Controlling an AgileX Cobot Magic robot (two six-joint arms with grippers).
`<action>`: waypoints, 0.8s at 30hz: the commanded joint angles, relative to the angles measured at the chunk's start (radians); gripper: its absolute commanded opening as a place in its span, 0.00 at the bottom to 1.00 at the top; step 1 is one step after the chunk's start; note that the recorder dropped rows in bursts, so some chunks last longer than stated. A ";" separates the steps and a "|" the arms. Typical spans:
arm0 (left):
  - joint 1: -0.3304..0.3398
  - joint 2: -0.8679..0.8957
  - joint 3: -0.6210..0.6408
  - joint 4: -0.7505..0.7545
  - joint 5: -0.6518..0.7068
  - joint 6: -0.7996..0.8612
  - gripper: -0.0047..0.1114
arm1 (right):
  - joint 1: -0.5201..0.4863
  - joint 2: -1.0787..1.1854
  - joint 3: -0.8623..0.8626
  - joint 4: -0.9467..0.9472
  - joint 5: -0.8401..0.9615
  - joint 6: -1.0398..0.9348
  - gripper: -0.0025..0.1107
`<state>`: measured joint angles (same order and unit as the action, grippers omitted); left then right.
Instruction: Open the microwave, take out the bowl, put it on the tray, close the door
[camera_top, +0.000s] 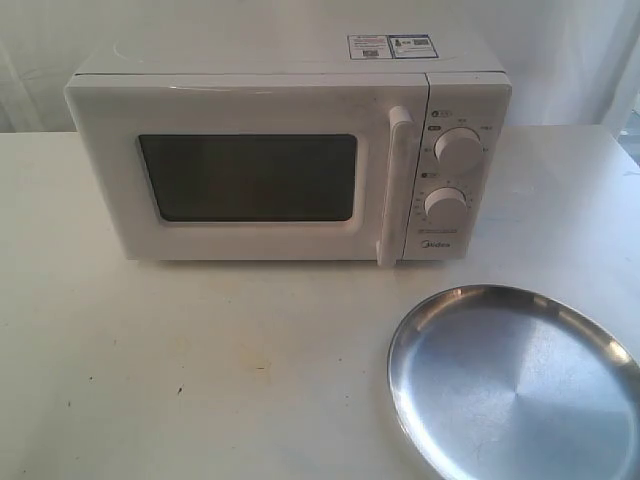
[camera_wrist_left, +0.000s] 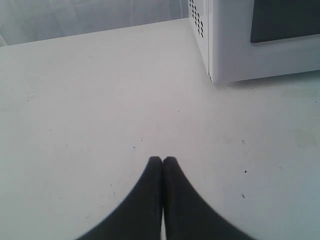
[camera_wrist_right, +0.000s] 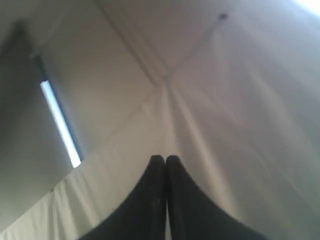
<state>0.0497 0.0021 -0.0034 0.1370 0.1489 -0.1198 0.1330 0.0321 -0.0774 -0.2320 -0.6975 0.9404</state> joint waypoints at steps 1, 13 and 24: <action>-0.002 -0.002 0.003 -0.002 0.000 -0.005 0.04 | -0.005 0.192 -0.282 -0.459 -0.087 0.185 0.02; -0.002 -0.002 0.003 -0.002 0.000 -0.005 0.04 | -0.002 1.250 -0.572 -0.933 -0.418 -0.022 0.02; -0.002 -0.002 0.003 -0.002 0.000 -0.005 0.04 | -0.002 1.797 -0.572 -0.831 -0.524 -0.451 0.02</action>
<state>0.0497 0.0021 -0.0034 0.1370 0.1489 -0.1198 0.1330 1.7722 -0.6506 -1.0810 -1.1807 0.5857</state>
